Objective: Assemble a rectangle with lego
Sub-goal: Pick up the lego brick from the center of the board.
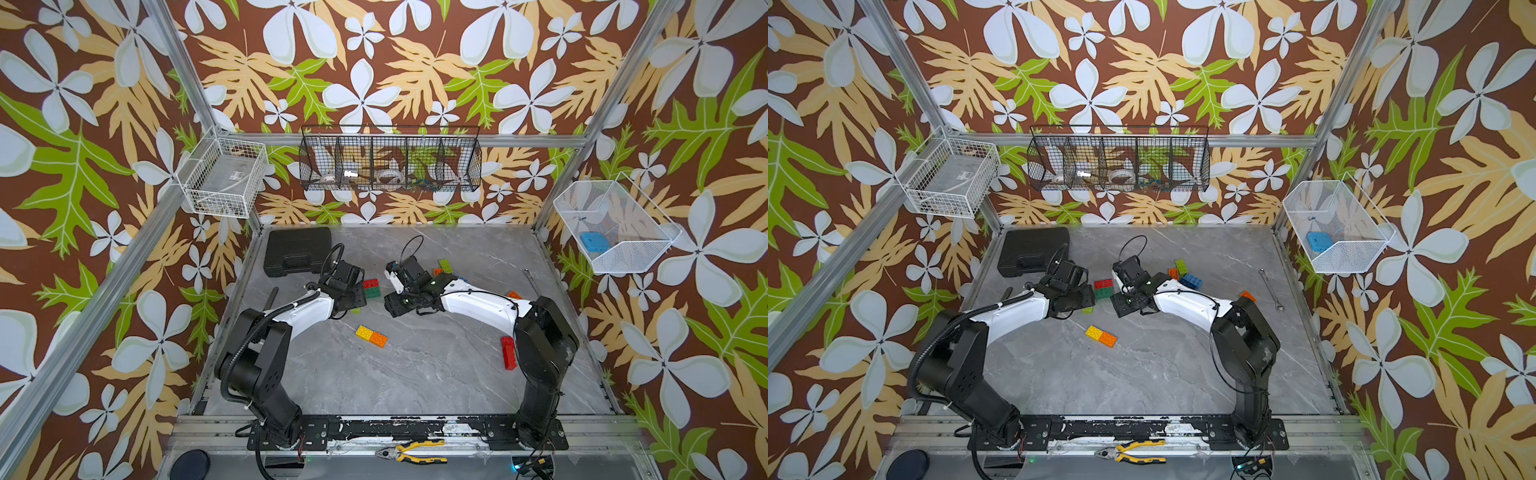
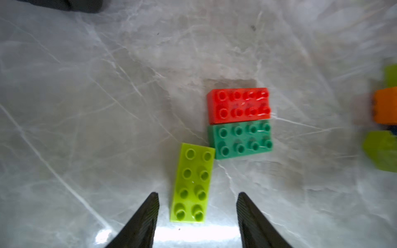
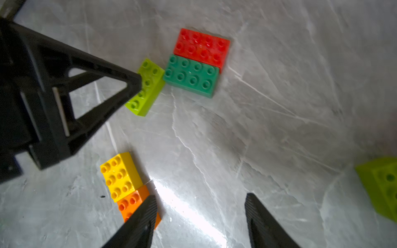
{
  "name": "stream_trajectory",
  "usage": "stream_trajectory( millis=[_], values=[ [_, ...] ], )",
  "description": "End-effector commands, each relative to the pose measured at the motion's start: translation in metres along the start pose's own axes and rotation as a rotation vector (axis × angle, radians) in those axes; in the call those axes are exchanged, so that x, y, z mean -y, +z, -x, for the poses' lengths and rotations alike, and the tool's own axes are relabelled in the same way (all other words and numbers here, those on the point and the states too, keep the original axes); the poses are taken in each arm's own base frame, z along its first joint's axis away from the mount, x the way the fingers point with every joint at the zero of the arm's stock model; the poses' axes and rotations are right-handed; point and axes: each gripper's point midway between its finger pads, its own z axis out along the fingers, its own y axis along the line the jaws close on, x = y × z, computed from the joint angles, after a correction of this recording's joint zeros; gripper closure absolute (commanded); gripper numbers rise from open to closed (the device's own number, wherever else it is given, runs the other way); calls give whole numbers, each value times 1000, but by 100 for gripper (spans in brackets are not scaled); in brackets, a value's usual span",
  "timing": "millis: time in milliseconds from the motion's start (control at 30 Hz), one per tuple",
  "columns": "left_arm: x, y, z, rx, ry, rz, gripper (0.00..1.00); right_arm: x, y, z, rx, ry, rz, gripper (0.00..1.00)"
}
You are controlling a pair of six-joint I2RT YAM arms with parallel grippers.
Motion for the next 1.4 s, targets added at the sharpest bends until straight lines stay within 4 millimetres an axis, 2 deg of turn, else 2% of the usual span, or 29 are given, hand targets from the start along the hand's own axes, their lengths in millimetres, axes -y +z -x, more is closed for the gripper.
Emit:
stream_trajectory(
  millis=[0,100,233,433,567,667,833,967,1067,1200,1367],
  values=[
    [-11,8,-7,-37,64,82,40,3,-3,3,36,51,2,36],
    [-17,16,-12,-52,80,116,42,9,-5,0,41,64,-6,36],
    [-14,26,-17,-80,97,111,48,14,-7,2,55,72,-9,36],
    [-10,30,-12,-69,110,109,63,15,-3,-2,48,80,-9,37],
    [-8,31,-13,-72,122,107,77,18,-1,-5,44,82,-18,37],
    [-6,21,-8,-55,124,93,88,20,-4,-5,47,87,-23,38],
    [12,-14,-11,-50,148,24,94,33,-14,-6,69,123,-28,39],
    [34,-39,-37,-84,199,-40,99,41,-18,-12,76,155,-29,41],
    [49,-52,-60,-112,246,-70,100,44,-18,-19,74,172,-31,41],
    [56,-59,-78,-120,294,-84,100,45,-16,-27,70,191,-29,42],
    [53,-58,-85,-124,350,-95,100,46,-13,-35,56,205,-25,42]
  ],
)
